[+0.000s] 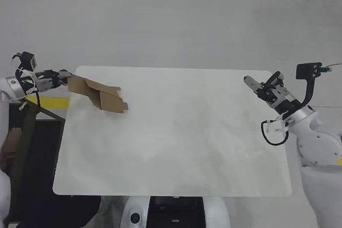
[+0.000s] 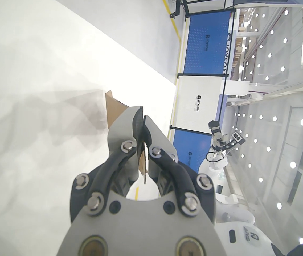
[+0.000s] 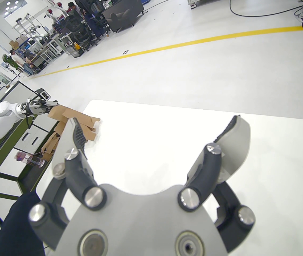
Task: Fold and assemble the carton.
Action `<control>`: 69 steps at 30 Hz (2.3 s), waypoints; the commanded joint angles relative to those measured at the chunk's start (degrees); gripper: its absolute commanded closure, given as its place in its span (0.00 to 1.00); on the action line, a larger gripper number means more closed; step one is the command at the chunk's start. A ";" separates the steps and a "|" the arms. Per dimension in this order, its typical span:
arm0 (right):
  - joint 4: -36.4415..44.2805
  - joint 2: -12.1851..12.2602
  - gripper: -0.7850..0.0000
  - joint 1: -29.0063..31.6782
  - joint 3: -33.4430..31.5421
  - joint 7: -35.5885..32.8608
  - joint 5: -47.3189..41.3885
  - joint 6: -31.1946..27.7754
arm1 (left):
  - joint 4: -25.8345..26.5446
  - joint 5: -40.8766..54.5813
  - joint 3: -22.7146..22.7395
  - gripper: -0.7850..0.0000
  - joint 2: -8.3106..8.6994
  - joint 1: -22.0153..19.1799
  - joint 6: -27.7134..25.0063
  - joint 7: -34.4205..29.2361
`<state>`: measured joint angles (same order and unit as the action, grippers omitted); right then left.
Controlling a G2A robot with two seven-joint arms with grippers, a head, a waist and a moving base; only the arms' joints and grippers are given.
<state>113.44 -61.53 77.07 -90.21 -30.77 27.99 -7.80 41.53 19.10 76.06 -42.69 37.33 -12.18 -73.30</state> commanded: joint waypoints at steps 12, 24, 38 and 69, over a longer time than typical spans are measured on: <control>0.00 0.00 0.00 0.00 0.00 0.00 0.00 0.00 | 10.55 0.41 -9.45 1.00 -4.07 -5.03 6.13 3.58; 0.00 0.00 0.00 0.00 0.00 0.00 0.00 0.00 | 22.33 4.20 -14.20 1.00 -6.38 -3.86 11.74 7.23; 0.00 0.00 0.00 0.00 0.00 0.00 0.00 0.00 | 37.43 5.97 -14.42 1.00 -6.72 0.60 15.60 9.15; -0.11 -0.01 0.00 0.11 0.05 0.03 0.00 0.05 | 38.11 5.73 -14.19 1.00 -6.63 0.96 15.40 8.80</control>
<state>113.43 -61.53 77.08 -90.21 -30.77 27.99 -7.80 79.64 24.82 61.87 -49.32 38.29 3.21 -64.50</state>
